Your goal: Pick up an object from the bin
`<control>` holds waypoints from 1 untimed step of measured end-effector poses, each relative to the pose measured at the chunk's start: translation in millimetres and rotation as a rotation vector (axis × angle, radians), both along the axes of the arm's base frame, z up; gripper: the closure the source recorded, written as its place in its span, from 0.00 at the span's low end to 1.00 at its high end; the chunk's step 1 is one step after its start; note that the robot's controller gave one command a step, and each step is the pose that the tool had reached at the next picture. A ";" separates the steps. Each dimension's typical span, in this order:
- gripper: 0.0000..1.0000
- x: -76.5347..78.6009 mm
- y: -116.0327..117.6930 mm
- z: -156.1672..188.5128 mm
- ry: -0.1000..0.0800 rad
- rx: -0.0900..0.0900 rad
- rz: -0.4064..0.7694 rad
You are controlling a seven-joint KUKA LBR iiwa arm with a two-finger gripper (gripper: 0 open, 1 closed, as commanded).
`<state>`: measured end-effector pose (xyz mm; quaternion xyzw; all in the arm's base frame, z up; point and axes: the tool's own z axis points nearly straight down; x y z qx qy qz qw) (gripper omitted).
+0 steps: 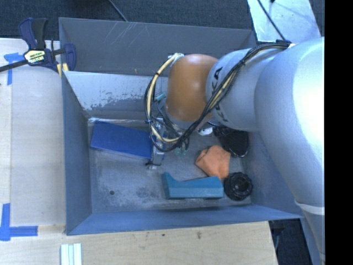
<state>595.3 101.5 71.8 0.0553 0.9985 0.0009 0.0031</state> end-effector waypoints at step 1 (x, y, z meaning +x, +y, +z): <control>1.00 7.1 5.3 25.7 0.007 -0.002 0.003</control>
Offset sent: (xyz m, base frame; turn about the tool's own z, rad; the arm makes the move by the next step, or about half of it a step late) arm 0.0240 0.0040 0.0613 -0.0012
